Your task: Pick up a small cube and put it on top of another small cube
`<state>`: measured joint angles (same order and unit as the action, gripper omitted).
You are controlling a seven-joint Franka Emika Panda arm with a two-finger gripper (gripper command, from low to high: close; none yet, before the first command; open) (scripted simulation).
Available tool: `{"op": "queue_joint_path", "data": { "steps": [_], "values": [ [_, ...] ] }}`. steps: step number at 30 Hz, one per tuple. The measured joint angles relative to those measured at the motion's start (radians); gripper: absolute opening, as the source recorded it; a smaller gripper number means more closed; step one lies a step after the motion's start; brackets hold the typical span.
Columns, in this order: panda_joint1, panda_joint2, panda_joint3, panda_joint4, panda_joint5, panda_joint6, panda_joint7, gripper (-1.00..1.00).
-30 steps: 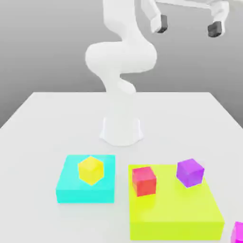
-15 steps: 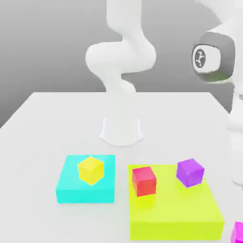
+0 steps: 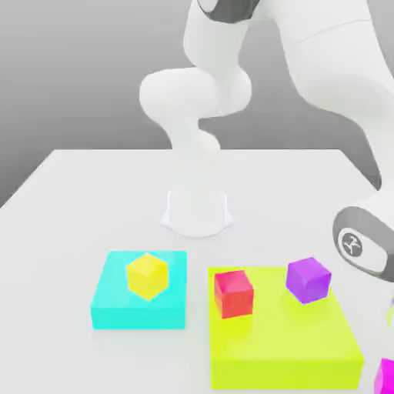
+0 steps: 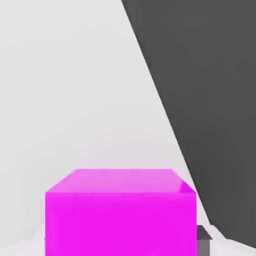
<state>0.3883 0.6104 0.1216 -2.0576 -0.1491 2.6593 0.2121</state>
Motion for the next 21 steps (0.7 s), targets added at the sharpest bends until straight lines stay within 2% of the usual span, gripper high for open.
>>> {"op": "queue_joint_path", "data": {
  "steps": [6, 13, 21],
  "values": [
    [-0.024, -0.169, 0.016, -0.057, 0.043, -0.111, -0.002, -1.0],
    [-0.072, -0.426, -0.047, -0.259, 0.113, -0.16, 0.16, -1.0],
    [-0.172, -0.716, -0.087, -0.496, 0.146, -0.212, 0.384, -1.0]
  ]
}}
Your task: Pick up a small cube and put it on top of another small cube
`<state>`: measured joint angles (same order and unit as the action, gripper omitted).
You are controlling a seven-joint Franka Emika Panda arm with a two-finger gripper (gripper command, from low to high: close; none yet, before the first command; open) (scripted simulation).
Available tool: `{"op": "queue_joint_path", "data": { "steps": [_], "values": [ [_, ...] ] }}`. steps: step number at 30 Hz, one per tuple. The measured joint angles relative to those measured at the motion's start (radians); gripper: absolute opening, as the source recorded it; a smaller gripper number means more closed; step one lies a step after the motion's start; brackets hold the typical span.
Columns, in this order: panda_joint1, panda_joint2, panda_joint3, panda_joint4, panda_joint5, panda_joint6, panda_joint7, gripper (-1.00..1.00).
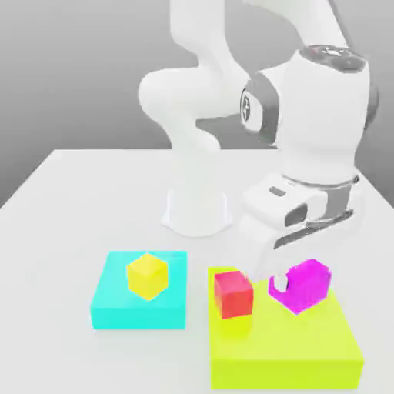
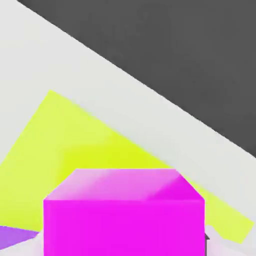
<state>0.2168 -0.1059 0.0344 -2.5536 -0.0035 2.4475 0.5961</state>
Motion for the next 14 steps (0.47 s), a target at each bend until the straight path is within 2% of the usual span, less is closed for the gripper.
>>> {"op": "queue_joint_path", "data": {
  "steps": [5, 10, 11, 14],
  "values": [
    [-0.058, -0.181, -0.017, -0.148, 0.013, -0.033, 0.145, -1.0],
    [-0.076, -0.087, -0.017, -0.213, 0.014, 0.127, 0.181, -1.0],
    [-0.077, -0.059, -0.017, -0.221, 0.012, 0.162, 0.182, 1.0],
    [-0.077, -0.059, -0.017, -0.221, 0.012, 0.162, 0.182, 1.0]
  ]
}}
